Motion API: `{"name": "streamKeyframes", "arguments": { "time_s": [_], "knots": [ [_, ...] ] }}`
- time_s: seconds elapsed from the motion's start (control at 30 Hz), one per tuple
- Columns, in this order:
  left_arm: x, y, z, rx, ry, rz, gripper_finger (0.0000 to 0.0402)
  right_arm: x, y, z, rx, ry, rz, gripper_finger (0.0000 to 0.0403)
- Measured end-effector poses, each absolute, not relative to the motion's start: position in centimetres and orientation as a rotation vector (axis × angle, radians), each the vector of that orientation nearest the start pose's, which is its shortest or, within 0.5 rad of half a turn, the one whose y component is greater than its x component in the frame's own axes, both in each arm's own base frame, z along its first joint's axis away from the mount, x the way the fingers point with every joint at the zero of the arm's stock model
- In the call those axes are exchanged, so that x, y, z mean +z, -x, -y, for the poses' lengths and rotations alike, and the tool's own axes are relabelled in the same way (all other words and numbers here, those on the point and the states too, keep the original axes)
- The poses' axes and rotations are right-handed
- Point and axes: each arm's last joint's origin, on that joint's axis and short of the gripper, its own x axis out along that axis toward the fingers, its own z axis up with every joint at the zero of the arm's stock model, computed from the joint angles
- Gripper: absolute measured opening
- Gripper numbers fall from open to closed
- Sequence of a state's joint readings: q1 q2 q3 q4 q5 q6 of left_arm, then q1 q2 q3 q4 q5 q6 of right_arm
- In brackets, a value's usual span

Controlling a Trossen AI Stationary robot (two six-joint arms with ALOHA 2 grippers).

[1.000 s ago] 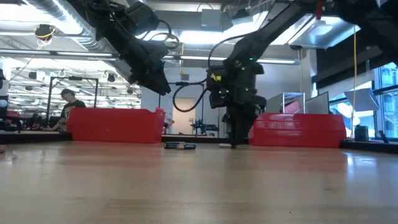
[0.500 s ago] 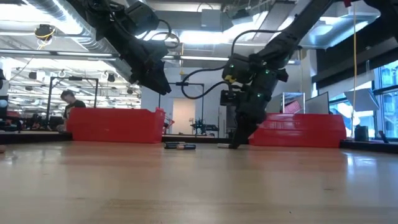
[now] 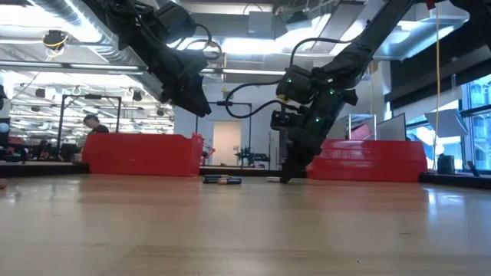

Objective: Sort batteries
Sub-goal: Put the small silver battery into the left red bin

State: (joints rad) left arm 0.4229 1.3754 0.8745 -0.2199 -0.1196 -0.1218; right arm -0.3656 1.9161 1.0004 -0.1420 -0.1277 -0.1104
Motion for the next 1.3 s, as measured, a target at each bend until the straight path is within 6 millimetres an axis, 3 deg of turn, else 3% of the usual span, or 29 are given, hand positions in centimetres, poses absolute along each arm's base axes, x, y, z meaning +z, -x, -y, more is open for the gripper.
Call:
{"name": "streamKeyframes", "arguments": {
  "time_s": [0.13, 0.33, 0.53, 0.7, 0.87, 1.0, 1.17, 1.3],
  "knots": [
    [23.4, -25.8, -12.0, 0.563, 0.224, -0.689, 0.0143, 11.0, -33.2, 12.4, -0.217, -0.137, -1.038, 0.0085],
    [23.4, -25.8, -12.0, 0.563, 0.224, -0.689, 0.0143, 11.1, -33.3, 12.5, -0.231, -0.110, -1.031, 0.0016],
    [23.4, -25.9, -12.0, 0.548, 0.182, -0.685, 0.0143, 13.6, -33.0, 12.7, -0.275, -0.021, -0.959, 0.0014],
    [21.8, -26.0, -12.0, 0.477, 0.138, -0.487, 0.0143, 17.8, -33.1, 13.0, -0.285, 0.040, -0.768, 0.0014],
    [20.1, -24.9, -11.1, 0.408, 0.075, -0.216, 0.0143, 19.4, -33.1, 12.6, -0.199, 0.031, -0.512, 0.0014],
    [20.2, -24.1, -10.3, 0.331, 0.020, -0.025, 0.0145, 19.8, -33.3, 12.4, -0.137, 0.003, -0.329, 0.0014],
    [20.4, -24.6, -10.0, 0.303, -0.025, 0.033, 0.0182, 21.7, -33.7, 12.3, -0.071, 0.010, -0.147, 0.0014],
    [20.4, -25.6, -10.2, 0.295, -0.002, 0.042, 0.0225, 22.2, -33.8, 12.2, -0.044, 0.019, -0.098, 0.0014]
  ]
}}
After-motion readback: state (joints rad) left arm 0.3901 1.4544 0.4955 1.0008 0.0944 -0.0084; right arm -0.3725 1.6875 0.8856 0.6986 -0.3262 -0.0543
